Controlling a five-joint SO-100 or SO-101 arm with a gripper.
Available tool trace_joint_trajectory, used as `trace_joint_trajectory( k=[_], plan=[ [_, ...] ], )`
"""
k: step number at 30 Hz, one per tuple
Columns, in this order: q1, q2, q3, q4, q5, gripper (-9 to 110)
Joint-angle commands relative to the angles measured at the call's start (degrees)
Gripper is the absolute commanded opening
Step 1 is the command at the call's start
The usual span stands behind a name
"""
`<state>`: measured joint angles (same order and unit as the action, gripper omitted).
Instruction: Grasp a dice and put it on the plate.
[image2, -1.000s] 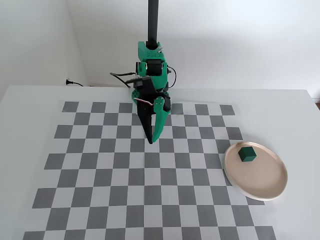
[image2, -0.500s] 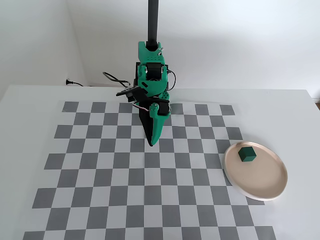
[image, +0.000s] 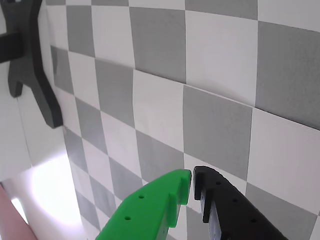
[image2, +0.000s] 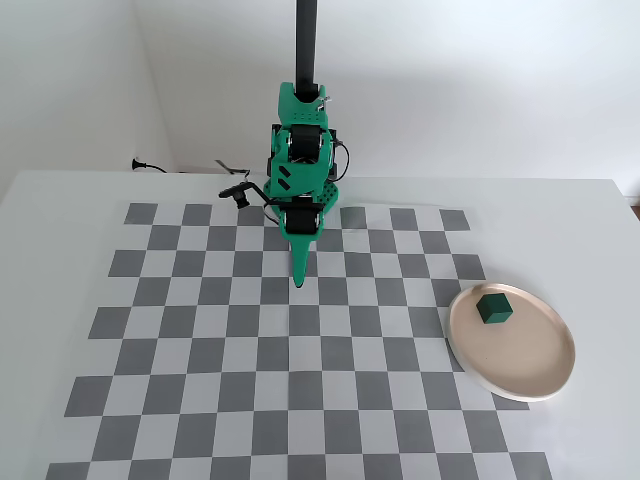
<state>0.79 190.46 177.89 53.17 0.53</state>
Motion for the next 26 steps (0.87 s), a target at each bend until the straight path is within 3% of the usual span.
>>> trace_joint_trajectory(
  k=[1, 5, 10, 26],
  plan=[
    [-0.18, 0.7, -0.62, 0.35, 0.09, -4],
    [-0.18, 0.7, -0.62, 0.35, 0.09, 5],
    [-0.18, 0.7, -0.62, 0.35, 0.09, -4],
    [-0.18, 0.7, -0.62, 0.35, 0.09, -4]
  ],
)
